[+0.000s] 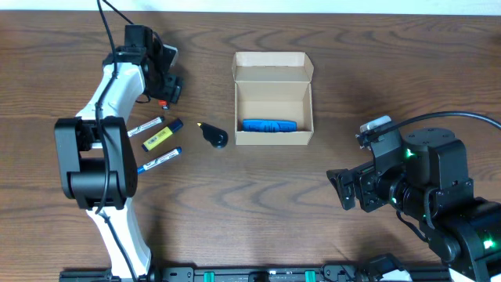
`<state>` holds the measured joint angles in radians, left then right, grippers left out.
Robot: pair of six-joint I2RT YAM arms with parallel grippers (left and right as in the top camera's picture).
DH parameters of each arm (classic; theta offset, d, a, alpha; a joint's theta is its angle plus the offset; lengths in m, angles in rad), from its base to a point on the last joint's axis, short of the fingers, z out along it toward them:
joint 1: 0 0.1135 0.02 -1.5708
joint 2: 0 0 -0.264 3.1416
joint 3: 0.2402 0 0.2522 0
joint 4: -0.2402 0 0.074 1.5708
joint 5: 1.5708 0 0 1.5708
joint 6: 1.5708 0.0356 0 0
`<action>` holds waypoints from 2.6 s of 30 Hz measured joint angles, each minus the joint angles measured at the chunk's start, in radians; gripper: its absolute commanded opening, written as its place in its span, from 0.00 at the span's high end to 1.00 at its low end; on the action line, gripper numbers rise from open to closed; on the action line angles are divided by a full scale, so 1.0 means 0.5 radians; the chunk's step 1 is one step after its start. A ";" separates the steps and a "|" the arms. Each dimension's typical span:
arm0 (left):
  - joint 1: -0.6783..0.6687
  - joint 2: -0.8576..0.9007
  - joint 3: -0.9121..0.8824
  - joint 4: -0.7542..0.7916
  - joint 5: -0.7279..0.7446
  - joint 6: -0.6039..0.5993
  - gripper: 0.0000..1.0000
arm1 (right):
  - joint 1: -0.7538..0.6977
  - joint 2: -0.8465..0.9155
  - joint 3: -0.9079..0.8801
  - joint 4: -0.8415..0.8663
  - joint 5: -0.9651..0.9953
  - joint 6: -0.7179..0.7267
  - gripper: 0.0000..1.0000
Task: Pack container
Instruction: 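Move the left gripper to the red stapler and grasp it, then carry the red stapler into the box beside the duster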
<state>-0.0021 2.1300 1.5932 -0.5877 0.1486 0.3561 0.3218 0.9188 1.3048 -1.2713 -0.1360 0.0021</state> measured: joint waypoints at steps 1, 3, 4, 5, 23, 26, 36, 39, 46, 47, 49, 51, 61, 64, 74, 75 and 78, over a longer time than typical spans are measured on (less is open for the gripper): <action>-0.002 0.011 0.000 0.011 -0.006 -0.014 0.20 | 0.000 0.000 0.001 0.000 0.000 0.000 0.01; -0.004 0.030 0.000 0.027 -0.016 -0.038 0.20 | 0.000 0.000 0.000 0.000 0.000 0.000 0.01; -0.004 0.042 0.000 0.034 -0.021 -0.045 0.20 | 0.000 0.000 0.000 0.000 0.000 0.000 0.01; -0.004 0.055 0.000 0.039 -0.023 -0.050 0.21 | 0.000 0.000 0.000 0.000 0.000 0.000 0.01; -0.011 0.161 0.012 0.075 -0.037 -0.186 0.87 | 0.000 0.000 0.000 0.000 -0.001 0.000 0.01; -0.011 0.161 0.029 0.017 -0.040 -0.196 0.90 | 0.000 0.000 0.001 0.000 -0.001 0.000 0.01; -0.125 -0.137 0.159 -0.164 -0.053 -0.151 0.94 | 0.000 0.000 0.001 0.000 0.000 0.000 0.01; -0.246 -0.382 0.205 -0.138 -0.050 -0.044 0.95 | 0.000 0.000 0.001 0.000 0.000 0.000 0.01; -0.687 -0.734 0.271 -0.159 -0.016 0.368 0.94 | 0.000 0.000 0.000 0.000 0.000 0.000 0.01; -0.758 -0.738 0.271 -0.176 -0.004 0.435 0.94 | 0.000 0.000 0.001 0.000 -0.001 0.000 0.01; -0.880 -0.726 0.270 -0.221 0.016 0.560 0.94 | 0.000 0.000 0.000 0.000 -0.001 0.000 0.01; -0.992 -0.696 0.269 -0.288 0.049 0.728 0.94 | 0.000 0.000 0.000 0.000 -0.001 0.000 0.01; -1.192 -0.417 0.268 -0.436 0.116 1.469 0.94 | 0.000 0.000 0.001 0.000 -0.001 0.000 0.01; -1.190 -0.304 0.268 -0.402 0.111 1.598 0.94 | 0.000 0.000 0.000 0.000 -0.001 0.000 0.01; -1.177 -0.098 0.267 -0.221 -0.061 1.714 0.94 | 0.000 0.000 0.001 0.000 -0.001 0.000 0.01; -1.173 -0.088 0.267 -0.218 -0.085 1.714 0.94 | 0.000 0.000 0.001 0.000 -0.001 0.000 0.01; -1.157 -0.050 0.267 -0.192 -0.150 1.714 0.94 | 0.000 0.000 0.000 0.000 0.000 0.000 0.01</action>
<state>-0.5808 2.1048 1.7267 -0.6838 0.0734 1.2129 0.3218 0.9188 1.3048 -1.2713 -0.1360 0.0021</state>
